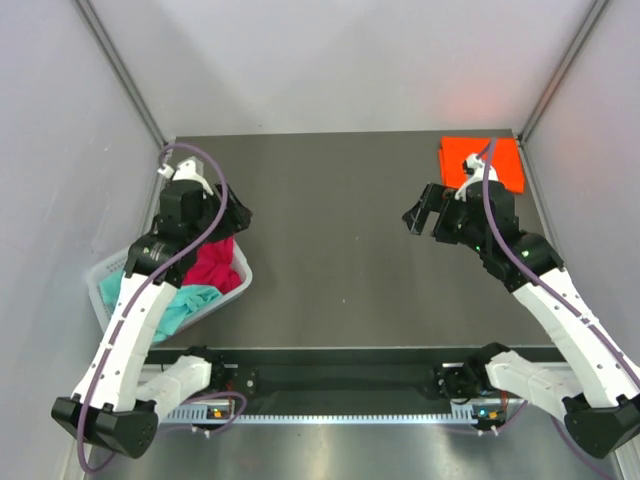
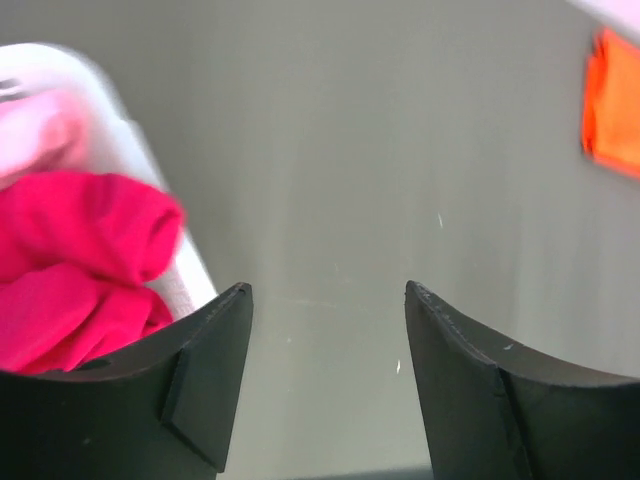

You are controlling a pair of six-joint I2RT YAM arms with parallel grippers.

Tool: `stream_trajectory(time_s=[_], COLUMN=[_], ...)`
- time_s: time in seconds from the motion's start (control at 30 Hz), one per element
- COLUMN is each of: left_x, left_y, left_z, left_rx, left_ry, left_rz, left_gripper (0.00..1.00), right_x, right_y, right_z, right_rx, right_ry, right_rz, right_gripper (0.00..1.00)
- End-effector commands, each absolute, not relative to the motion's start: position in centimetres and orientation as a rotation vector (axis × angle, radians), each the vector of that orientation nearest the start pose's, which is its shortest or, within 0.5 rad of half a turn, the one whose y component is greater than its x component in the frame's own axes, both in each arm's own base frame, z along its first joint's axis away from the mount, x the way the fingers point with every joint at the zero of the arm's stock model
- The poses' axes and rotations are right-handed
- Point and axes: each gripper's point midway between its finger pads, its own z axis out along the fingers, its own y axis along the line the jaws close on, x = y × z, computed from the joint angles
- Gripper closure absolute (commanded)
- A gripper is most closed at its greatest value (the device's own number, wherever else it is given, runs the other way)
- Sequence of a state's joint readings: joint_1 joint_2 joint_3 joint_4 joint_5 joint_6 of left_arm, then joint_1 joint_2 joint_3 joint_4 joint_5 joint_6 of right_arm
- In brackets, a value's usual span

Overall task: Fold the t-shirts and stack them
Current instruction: Grab the tshirt from the pile

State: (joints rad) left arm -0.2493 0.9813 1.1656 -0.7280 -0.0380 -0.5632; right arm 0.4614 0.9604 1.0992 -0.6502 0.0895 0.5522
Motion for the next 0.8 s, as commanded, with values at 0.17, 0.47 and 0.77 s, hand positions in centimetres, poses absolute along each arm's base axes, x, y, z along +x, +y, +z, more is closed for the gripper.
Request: stream_trajectory(time_s=[0.17, 0.47, 0.77], left_x=[25.9, 17.9, 14.1], left_y=[1.1, 6.3, 6.9], left_z=[28.5, 20.2, 16.3], left_rx=[-0.996, -1.557, -1.771], left_ry=[1.942, 1.992, 1.855], left_rz=[0.066, 0.522, 0.532], left_gripper=[0.39, 0.39, 0.38], right_x=[27.4, 27.0, 27.1], right_y=[14.7, 15.2, 15.1], right_z=[27.0, 24.3, 23.5], right_rx=[0.165, 0.132, 0.098], right_ry=[2.094, 2.176, 2.216], right_rz=[0.565, 0.566, 0.525], right_gripper=[0.00, 0.00, 0.00])
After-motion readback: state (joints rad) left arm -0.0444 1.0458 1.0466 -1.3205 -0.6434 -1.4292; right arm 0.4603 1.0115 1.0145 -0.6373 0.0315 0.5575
